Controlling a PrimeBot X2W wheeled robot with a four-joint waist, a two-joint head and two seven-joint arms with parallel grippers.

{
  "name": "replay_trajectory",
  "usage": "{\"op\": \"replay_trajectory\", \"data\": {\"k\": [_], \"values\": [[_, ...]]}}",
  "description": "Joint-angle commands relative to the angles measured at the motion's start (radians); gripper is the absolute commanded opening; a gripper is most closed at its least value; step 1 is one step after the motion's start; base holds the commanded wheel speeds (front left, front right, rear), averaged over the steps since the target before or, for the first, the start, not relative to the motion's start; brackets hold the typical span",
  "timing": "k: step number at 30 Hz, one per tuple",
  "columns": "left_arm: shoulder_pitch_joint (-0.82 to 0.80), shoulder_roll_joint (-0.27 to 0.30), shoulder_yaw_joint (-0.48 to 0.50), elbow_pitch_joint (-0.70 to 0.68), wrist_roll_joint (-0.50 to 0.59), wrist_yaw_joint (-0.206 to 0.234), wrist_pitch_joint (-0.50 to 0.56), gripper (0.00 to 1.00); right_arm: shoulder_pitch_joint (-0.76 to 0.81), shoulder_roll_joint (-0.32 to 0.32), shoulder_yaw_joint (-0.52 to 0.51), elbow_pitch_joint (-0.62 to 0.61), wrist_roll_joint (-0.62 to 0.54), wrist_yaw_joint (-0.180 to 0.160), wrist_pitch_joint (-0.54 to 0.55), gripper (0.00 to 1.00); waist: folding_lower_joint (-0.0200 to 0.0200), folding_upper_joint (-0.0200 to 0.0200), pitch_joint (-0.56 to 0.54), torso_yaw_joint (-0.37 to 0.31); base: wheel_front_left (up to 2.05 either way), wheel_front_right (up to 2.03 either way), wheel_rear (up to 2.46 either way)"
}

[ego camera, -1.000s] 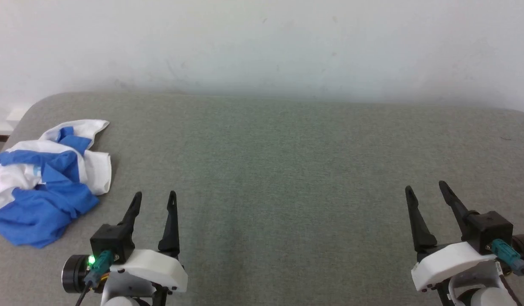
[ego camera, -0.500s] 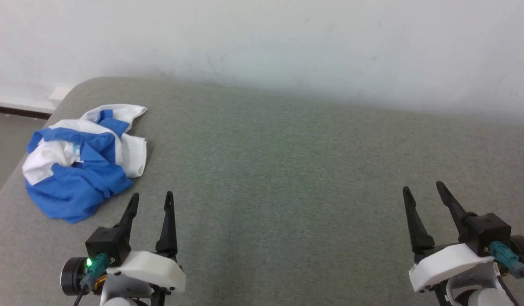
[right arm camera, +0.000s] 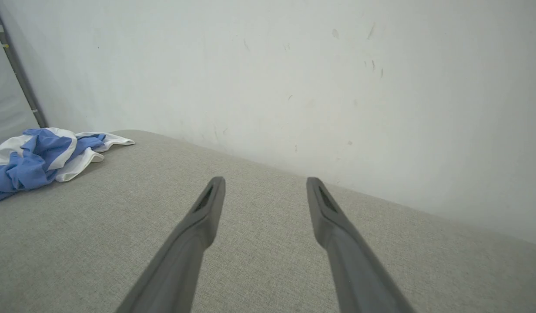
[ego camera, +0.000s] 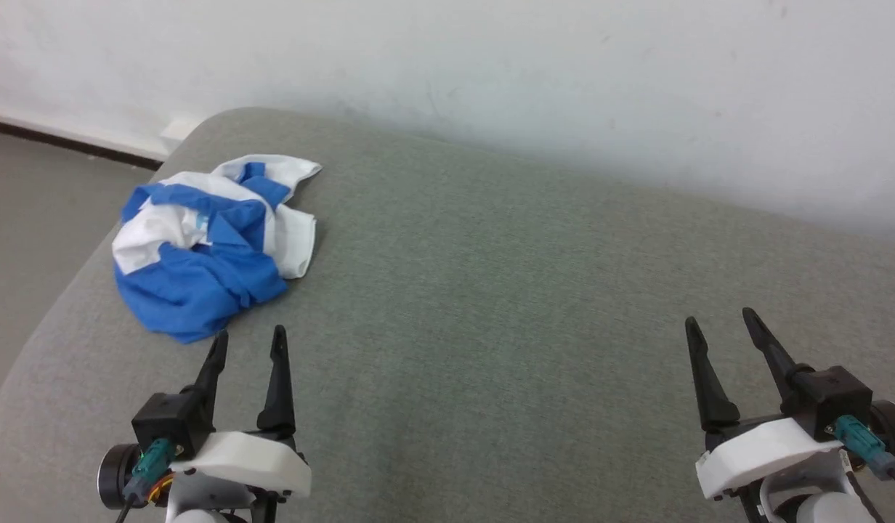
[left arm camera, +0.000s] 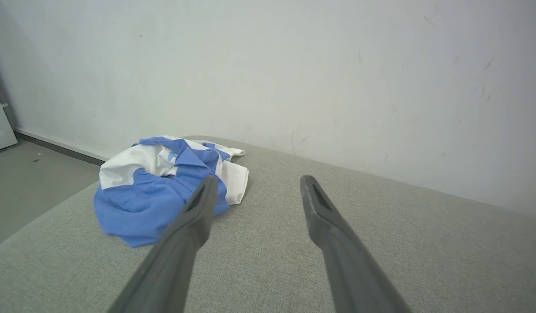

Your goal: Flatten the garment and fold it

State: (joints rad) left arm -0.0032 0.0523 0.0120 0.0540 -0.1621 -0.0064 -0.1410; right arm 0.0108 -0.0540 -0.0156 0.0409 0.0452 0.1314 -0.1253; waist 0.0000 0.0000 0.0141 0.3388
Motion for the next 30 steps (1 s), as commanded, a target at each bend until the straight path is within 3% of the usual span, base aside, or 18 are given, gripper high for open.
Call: {"op": "replay_trajectory", "data": {"k": [1, 19, 30], "values": [[-0.006, -0.001, 0.006, 0.004, -0.012, 0.007, -0.011, 1.0, -0.007, 0.002, 0.0, -0.006, 0.0, 0.0, -0.01, 1.0, 0.0, 0.0, 0.008, 0.04, 0.0, 0.0, 0.0], [-0.018, -0.001, -0.004, -0.001, -0.039, 0.024, -0.046, 1.0, -0.019, 0.003, 0.015, -0.014, -0.004, -0.001, -0.029, 1.0, 0.0, 0.0, 0.04, 0.146, -0.04, -0.04, -0.04], [-0.164, 0.0, 0.037, 0.008, -0.005, 0.004, -0.069, 1.0, -0.056, 0.003, 0.024, -0.061, -0.045, -0.001, 0.001, 1.0, 0.0, 0.0, 0.138, 0.128, 0.0, 0.0, 0.0]]}}
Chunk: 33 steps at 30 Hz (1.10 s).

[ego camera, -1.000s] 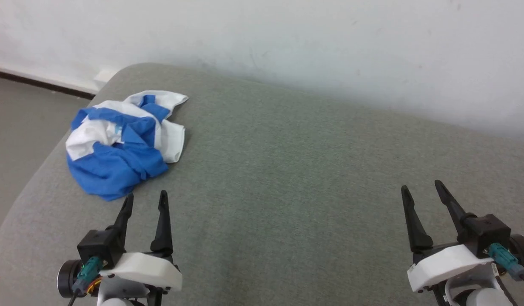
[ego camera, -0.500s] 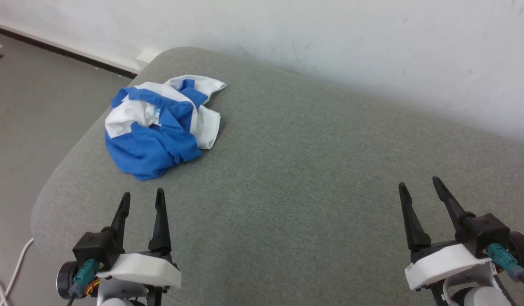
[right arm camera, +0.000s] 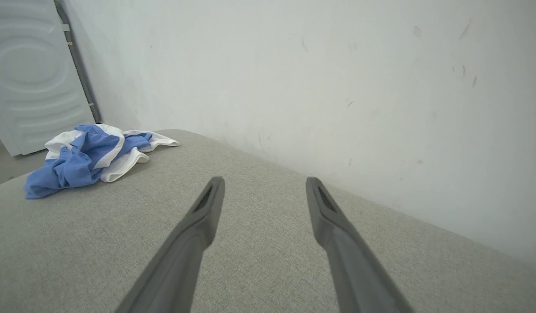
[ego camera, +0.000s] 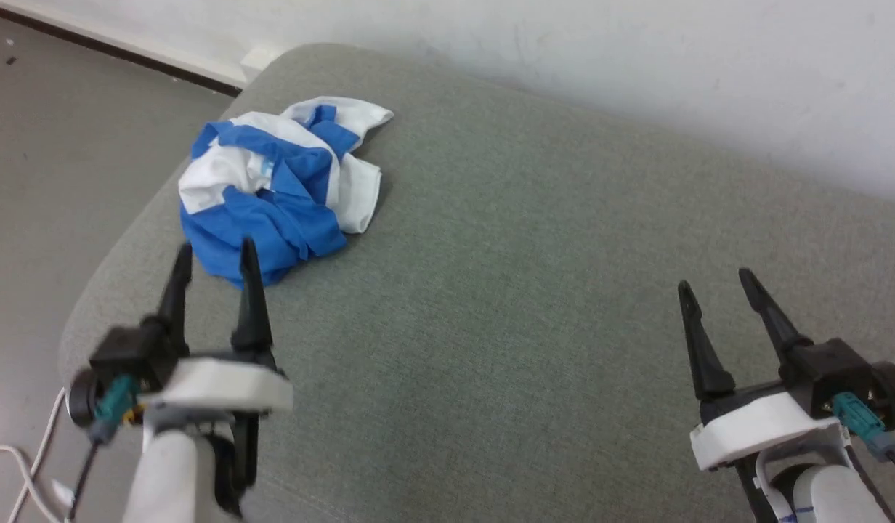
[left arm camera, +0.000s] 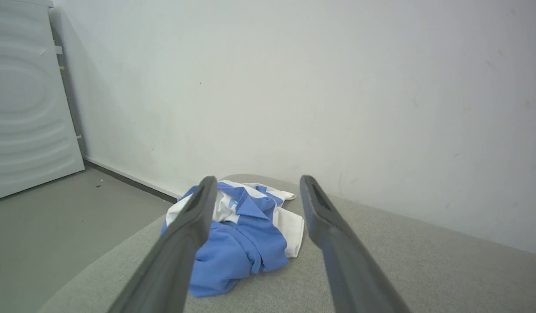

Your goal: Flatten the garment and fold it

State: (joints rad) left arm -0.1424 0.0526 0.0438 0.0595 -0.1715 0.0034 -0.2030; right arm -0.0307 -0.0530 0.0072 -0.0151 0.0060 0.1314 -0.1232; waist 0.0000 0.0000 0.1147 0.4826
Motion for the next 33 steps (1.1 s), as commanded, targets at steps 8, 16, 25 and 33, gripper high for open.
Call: {"op": "replay_trajectory", "data": {"k": [8, 16, 25, 33], "values": [[-0.301, 0.048, 0.059, 0.113, 0.004, -0.051, -0.024, 1.0, -0.076, 0.002, -0.008, -0.067, -0.057, -0.001, 0.036, 1.0, 0.0, 0.0, 0.198, -0.078, 0.0, 0.0, 0.0], [-0.614, 0.187, 0.09, 0.447, -0.046, -0.093, 0.068, 1.0, -0.135, 0.003, -0.008, -0.091, -0.068, -0.001, 0.034, 1.0, 0.0, 0.0, 0.329, -0.143, 0.0, 0.0, 0.0], [-0.852, 0.331, 0.104, 0.83, -0.174, -0.128, 0.47, 1.0, -0.194, 0.003, 0.003, -0.084, -0.069, -0.001, 0.014, 1.0, 0.0, 0.0, 0.432, -0.197, 0.0, 0.0, 0.0], [-0.864, 0.377, 0.116, 0.989, -0.245, -0.118, 0.764, 1.0, -0.216, 0.003, 0.023, -0.063, -0.059, -0.001, 0.002, 1.0, 0.0, 0.0, 0.454, -0.236, 0.0, 0.0, 0.0]]}}
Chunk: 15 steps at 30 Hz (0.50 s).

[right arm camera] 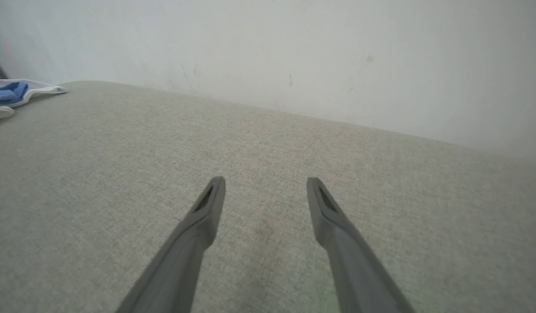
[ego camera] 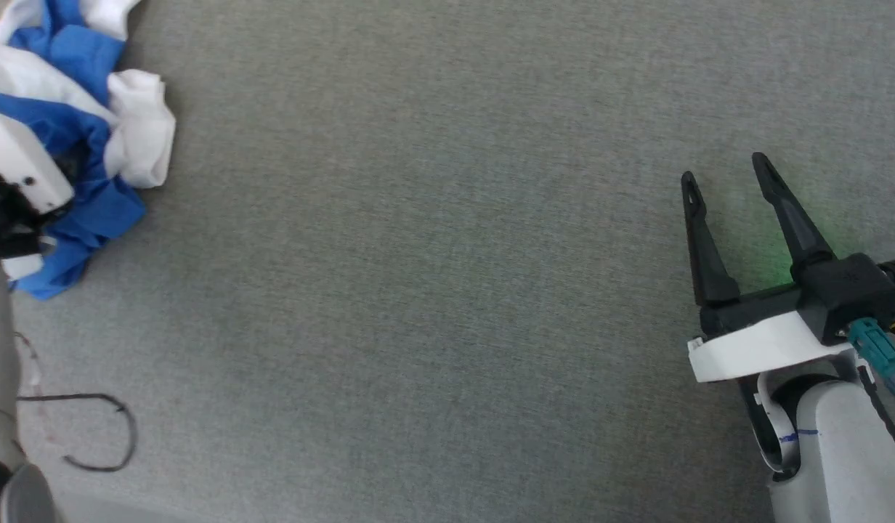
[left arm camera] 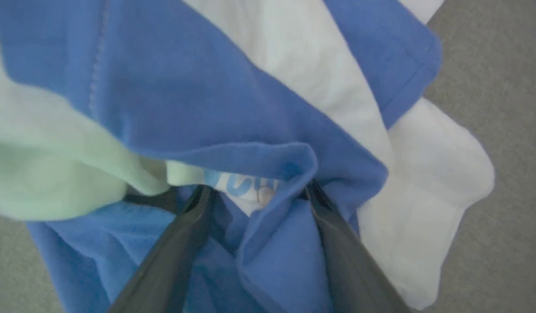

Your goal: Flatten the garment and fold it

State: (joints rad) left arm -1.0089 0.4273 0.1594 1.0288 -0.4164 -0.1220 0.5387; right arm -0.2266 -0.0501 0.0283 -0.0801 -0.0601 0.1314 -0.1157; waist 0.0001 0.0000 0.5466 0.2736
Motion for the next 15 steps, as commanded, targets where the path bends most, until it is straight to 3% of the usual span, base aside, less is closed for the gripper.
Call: {"op": "replay_trajectory", "data": {"k": [1, 2, 3, 4, 5, 9, 15], "values": [[0.003, 0.007, 0.004, 0.03, -0.005, 0.016, 0.043, 0.89, -0.024, 0.0, 0.005, 0.005, 0.009, -0.001, -0.007, 1.0, -0.0001, 0.0, 0.024, -0.031, 0.0, 0.0, 0.0], [0.004, 0.009, 0.005, 0.042, -0.01, 0.021, 0.069, 0.52, -0.027, 0.0, 0.006, 0.008, 0.011, -0.001, -0.009, 1.0, -0.0001, 0.0, 0.025, -0.035, 0.0, 0.0, 0.0], [0.003, 0.012, 0.004, 0.049, -0.012, 0.022, 0.09, 0.42, -0.03, 0.0, 0.008, 0.011, 0.013, -0.001, -0.011, 1.0, -0.0001, 0.0, 0.026, -0.039, 0.0, 0.0, 0.0], [0.003, 0.016, 0.002, 0.049, -0.011, 0.025, 0.099, 0.13, -0.033, 0.0, 0.009, 0.013, 0.014, -0.001, -0.012, 1.0, -0.0001, 0.0, 0.026, -0.042, 0.0, 0.0, 0.0], [0.004, 0.019, 0.001, 0.051, -0.011, 0.03, 0.105, 0.0, -0.035, 0.0, 0.009, 0.015, 0.015, -0.001, -0.014, 1.0, -0.0001, 0.0, 0.025, -0.045, 0.0, 0.0, 0.0], [0.007, 0.031, -0.01, 0.041, -0.001, 0.045, 0.108, 0.0, -0.038, 0.0, 0.006, 0.031, 0.022, -0.001, -0.027, 1.0, -0.0001, 0.0, 0.006, -0.055, 0.0, 0.0, 0.0], [0.011, 0.077, -0.041, -0.045, 0.054, 0.063, -0.066, 0.0, -0.023, 0.0, 0.004, 0.069, 0.048, -0.001, -0.058, 1.0, -0.0001, 0.0, -0.077, -0.062, 0.0, 0.0, 0.0]]}}
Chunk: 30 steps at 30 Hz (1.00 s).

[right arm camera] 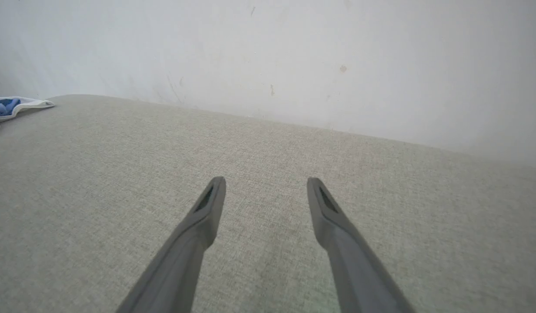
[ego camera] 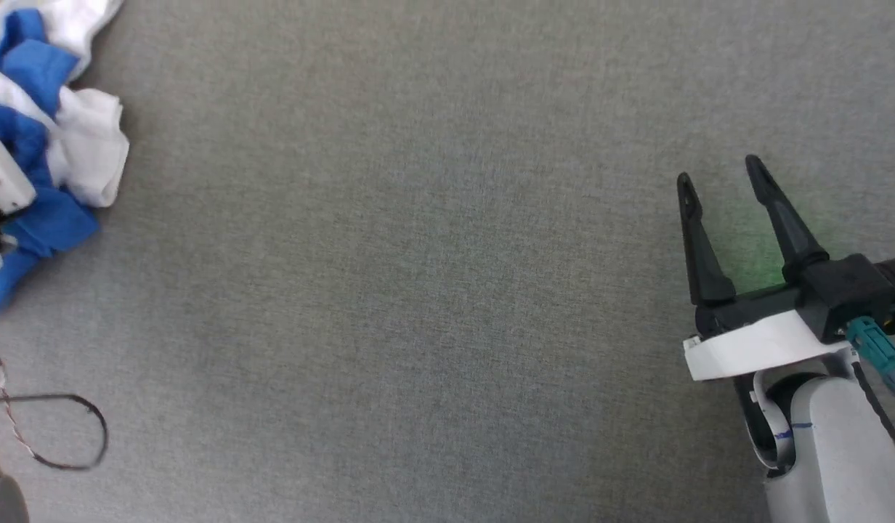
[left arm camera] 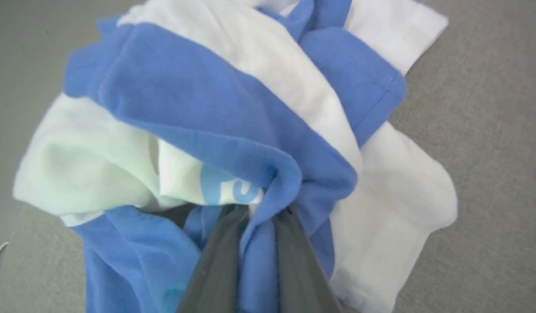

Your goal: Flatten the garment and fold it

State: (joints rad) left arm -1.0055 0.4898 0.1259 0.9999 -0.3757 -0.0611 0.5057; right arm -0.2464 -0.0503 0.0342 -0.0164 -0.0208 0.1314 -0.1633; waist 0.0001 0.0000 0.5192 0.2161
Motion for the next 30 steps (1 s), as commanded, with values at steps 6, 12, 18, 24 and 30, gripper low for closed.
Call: {"op": "replay_trajectory", "data": {"k": [6, 12, 18, 24, 30], "values": [[-0.004, 0.019, -0.017, -0.106, 0.042, 0.008, -0.278, 0.0, 0.029, 0.0, -0.011, 0.049, 0.046, -0.001, -0.036, 1.0, -0.0001, 0.0, -0.172, -0.005, 0.0, 0.0, 0.0], [-0.043, 0.032, -0.093, -0.178, 0.117, -0.02, -0.502, 0.0, 0.082, 0.0, -0.031, 0.081, 0.083, -0.001, -0.053, 1.0, -0.0001, 0.0, -0.297, -0.014, 0.0, 0.0, 0.0], [-0.085, 0.004, -0.165, -0.22, 0.155, -0.043, -0.633, 0.0, 0.129, 0.0, -0.05, 0.097, 0.107, -0.001, -0.059, 1.0, -0.0001, 0.0, -0.378, -0.04, 0.0, 0.0, 0.0], [-0.094, -0.077, -0.254, -0.3, 0.153, -0.061, -0.697, 0.0, 0.171, 0.0, -0.066, 0.095, 0.118, -0.001, -0.058, 1.0, -0.0001, 0.0, -0.437, -0.112, 0.0, 0.0, 0.0], [0.001, -0.197, -0.301, -0.431, 0.074, -0.066, -0.694, 0.0, 0.196, 0.0, -0.069, 0.068, 0.125, -0.001, -0.043, 1.0, -0.0001, 0.0, -0.463, -0.22, 0.0, 0.0, 0.0]]}}
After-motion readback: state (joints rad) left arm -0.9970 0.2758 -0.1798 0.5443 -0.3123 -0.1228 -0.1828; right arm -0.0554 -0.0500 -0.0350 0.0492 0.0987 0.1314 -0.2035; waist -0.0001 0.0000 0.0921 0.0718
